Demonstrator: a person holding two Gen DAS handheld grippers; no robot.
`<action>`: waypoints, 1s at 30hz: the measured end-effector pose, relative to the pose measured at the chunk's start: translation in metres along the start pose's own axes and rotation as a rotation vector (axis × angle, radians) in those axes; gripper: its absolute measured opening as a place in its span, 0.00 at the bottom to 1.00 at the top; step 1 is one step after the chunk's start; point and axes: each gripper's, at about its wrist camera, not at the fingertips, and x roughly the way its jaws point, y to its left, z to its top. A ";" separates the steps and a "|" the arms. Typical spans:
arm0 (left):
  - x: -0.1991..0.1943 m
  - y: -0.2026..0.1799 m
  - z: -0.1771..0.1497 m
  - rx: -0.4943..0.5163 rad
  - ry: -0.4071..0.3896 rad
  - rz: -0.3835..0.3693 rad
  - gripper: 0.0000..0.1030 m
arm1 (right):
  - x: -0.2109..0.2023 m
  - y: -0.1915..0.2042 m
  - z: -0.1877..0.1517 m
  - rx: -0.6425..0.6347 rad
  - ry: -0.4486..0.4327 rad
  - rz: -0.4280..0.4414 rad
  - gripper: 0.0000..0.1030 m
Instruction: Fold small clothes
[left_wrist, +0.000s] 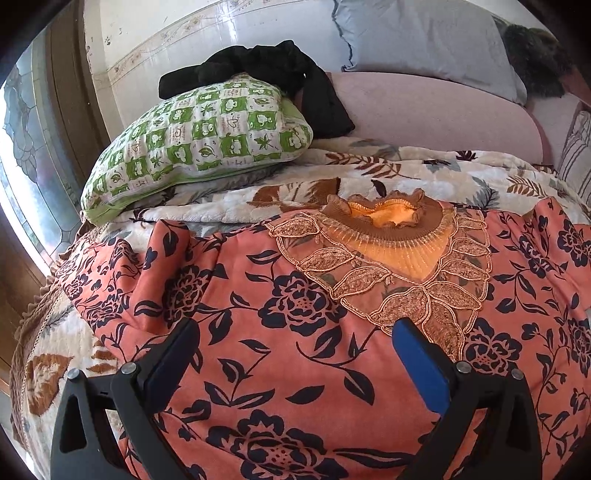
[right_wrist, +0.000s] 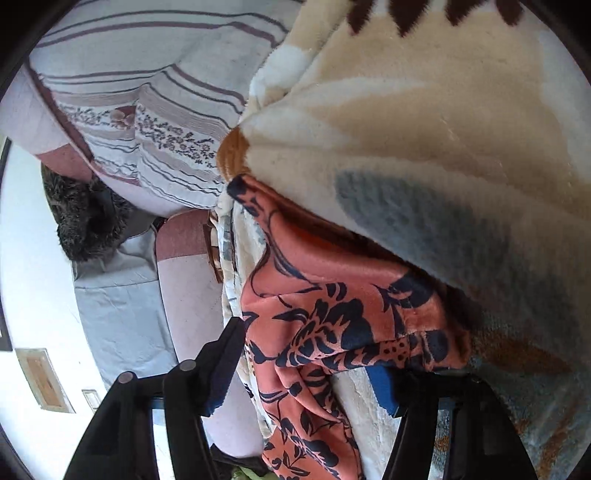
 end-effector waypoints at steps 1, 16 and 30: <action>0.000 0.001 0.000 -0.003 0.000 0.002 1.00 | 0.002 0.002 0.000 -0.056 -0.023 -0.035 0.13; -0.023 0.062 0.019 -0.169 -0.053 0.059 1.00 | -0.067 0.185 -0.176 -0.801 0.003 0.203 0.07; -0.017 0.169 0.008 -0.328 0.009 0.287 1.00 | 0.002 0.101 -0.479 -0.985 0.941 0.247 0.82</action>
